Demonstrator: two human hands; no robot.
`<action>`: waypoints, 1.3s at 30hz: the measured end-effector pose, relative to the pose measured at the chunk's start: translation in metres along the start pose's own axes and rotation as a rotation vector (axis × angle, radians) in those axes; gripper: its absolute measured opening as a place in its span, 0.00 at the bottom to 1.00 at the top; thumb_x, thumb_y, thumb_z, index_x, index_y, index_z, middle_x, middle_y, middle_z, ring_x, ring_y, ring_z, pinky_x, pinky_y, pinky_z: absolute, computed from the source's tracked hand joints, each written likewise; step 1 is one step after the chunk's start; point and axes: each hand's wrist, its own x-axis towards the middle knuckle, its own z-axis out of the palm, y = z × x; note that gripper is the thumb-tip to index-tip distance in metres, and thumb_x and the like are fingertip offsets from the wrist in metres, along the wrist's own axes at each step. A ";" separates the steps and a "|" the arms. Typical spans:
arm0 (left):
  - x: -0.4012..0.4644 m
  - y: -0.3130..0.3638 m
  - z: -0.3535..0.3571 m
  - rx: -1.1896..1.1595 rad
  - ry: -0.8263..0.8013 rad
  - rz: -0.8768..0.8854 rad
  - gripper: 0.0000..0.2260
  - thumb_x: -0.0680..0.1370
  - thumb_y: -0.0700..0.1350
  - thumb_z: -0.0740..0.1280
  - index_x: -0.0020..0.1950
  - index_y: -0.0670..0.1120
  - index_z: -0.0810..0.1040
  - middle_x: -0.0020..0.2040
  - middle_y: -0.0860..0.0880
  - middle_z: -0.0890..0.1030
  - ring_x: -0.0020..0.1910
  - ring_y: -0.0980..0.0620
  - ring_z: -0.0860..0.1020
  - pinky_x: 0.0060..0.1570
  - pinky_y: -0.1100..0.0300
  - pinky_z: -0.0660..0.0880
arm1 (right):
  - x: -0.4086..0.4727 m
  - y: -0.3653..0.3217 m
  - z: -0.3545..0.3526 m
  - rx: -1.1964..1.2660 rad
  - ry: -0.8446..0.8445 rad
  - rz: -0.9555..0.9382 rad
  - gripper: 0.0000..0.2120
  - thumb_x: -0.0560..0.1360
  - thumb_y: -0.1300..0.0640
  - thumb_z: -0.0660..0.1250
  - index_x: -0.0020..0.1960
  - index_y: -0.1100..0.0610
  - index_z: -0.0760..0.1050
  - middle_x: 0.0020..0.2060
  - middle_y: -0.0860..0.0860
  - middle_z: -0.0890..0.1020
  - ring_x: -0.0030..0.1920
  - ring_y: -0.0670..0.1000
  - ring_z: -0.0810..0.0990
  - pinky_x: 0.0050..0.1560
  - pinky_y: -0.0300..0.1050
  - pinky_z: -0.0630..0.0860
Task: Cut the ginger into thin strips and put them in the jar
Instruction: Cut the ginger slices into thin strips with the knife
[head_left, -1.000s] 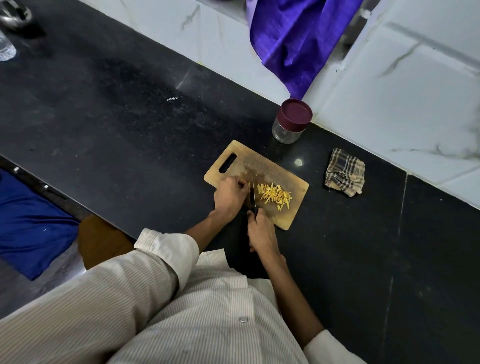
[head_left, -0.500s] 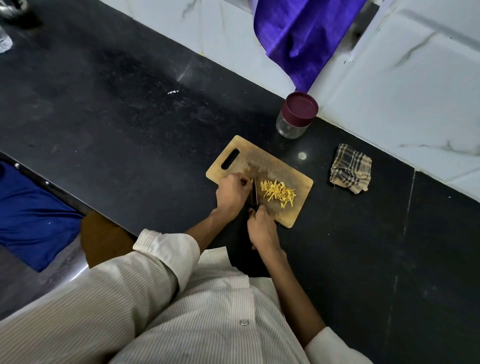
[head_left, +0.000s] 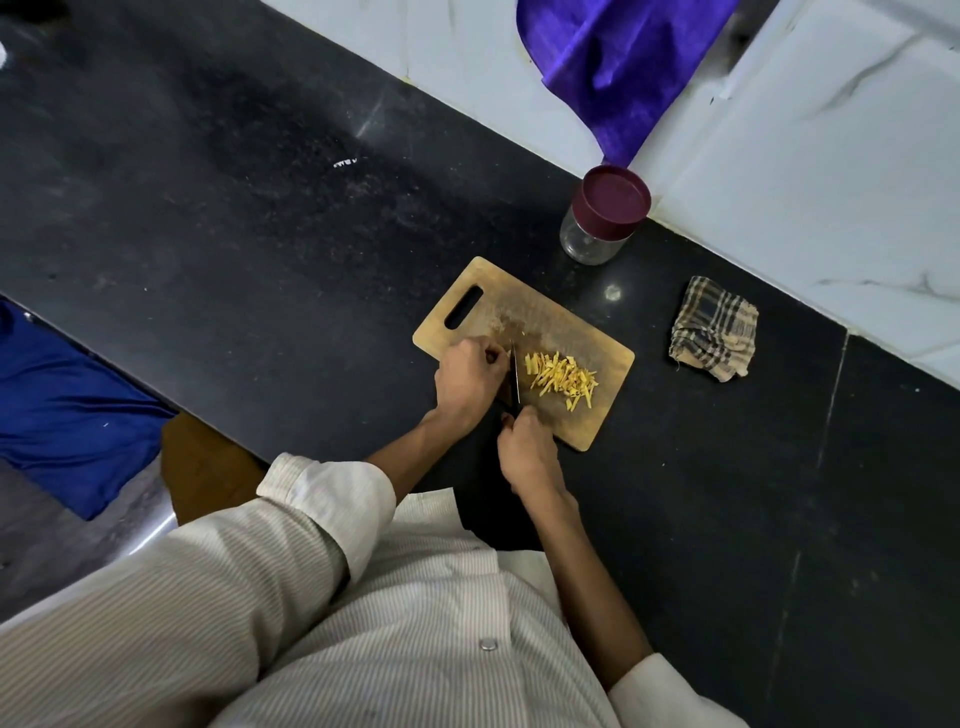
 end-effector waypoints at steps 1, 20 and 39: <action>-0.001 0.000 0.000 0.001 -0.001 0.006 0.06 0.77 0.45 0.67 0.47 0.46 0.83 0.43 0.49 0.83 0.41 0.51 0.80 0.42 0.51 0.80 | -0.001 0.002 0.001 -0.004 -0.001 -0.002 0.13 0.84 0.54 0.55 0.61 0.62 0.69 0.58 0.62 0.79 0.57 0.63 0.79 0.55 0.56 0.77; -0.005 0.000 -0.006 0.042 -0.007 0.062 0.07 0.78 0.45 0.65 0.49 0.45 0.82 0.44 0.48 0.83 0.43 0.51 0.80 0.42 0.52 0.79 | -0.017 0.013 -0.002 0.099 0.113 -0.073 0.12 0.83 0.48 0.57 0.55 0.56 0.71 0.50 0.59 0.80 0.47 0.62 0.82 0.44 0.63 0.82; -0.004 0.000 -0.004 0.033 0.011 0.067 0.06 0.78 0.45 0.66 0.47 0.45 0.82 0.41 0.48 0.82 0.40 0.51 0.80 0.41 0.52 0.79 | -0.011 0.003 -0.002 0.147 -0.001 -0.060 0.10 0.84 0.49 0.55 0.53 0.55 0.70 0.47 0.59 0.79 0.38 0.55 0.78 0.30 0.49 0.78</action>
